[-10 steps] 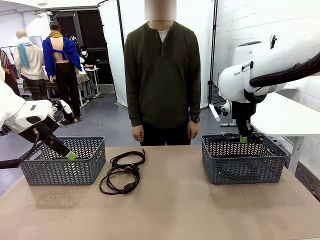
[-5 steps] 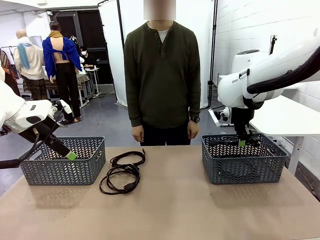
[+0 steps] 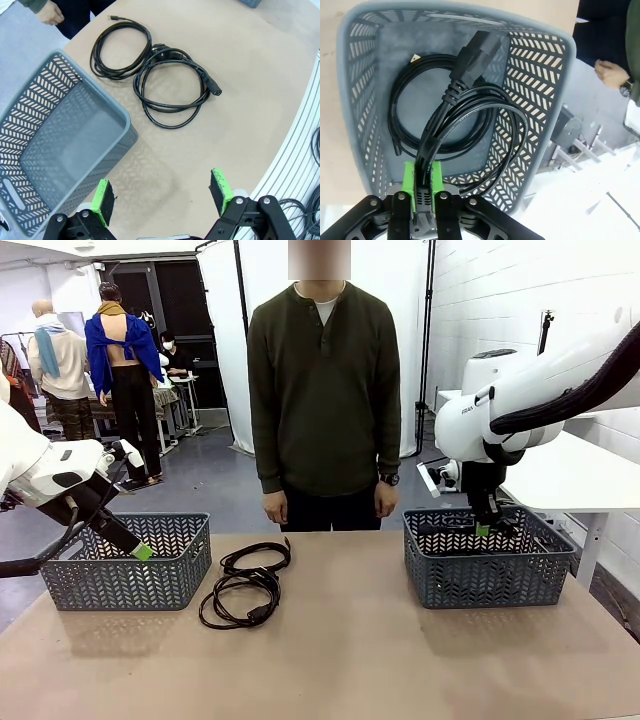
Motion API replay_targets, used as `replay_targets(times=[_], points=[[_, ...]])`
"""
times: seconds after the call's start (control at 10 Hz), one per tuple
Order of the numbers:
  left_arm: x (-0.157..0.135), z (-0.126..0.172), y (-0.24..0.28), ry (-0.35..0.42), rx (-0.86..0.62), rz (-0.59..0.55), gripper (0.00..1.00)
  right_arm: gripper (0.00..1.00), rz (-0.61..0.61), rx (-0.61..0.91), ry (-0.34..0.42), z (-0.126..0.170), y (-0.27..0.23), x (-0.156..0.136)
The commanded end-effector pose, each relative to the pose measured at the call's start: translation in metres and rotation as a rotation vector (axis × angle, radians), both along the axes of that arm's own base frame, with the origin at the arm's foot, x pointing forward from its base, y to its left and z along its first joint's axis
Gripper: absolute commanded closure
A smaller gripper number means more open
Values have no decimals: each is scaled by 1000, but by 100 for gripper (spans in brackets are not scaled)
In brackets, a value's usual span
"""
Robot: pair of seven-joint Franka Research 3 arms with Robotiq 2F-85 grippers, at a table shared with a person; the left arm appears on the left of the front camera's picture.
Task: Organize the cables according to human instructions.
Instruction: Pick up a bundle of cables and place it in the basket indicated by the human.
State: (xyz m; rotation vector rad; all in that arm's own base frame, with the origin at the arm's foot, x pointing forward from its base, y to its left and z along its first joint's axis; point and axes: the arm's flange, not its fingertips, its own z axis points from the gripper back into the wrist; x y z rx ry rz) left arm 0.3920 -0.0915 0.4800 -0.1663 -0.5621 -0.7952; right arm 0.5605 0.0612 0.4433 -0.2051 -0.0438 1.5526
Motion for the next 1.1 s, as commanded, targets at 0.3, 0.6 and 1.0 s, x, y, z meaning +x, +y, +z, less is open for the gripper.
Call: replay_targets(times=[0.3,0.6,1.0], points=[[1,0,1,7,-18,3,0,66,18,6,0,-3,-5,17],[1,0,1,7,-18,3,0,8,-2,12,29,0,-6,19],[1,0,1,7,-18,3,0,0,-15,12,55,19,-1,15]])
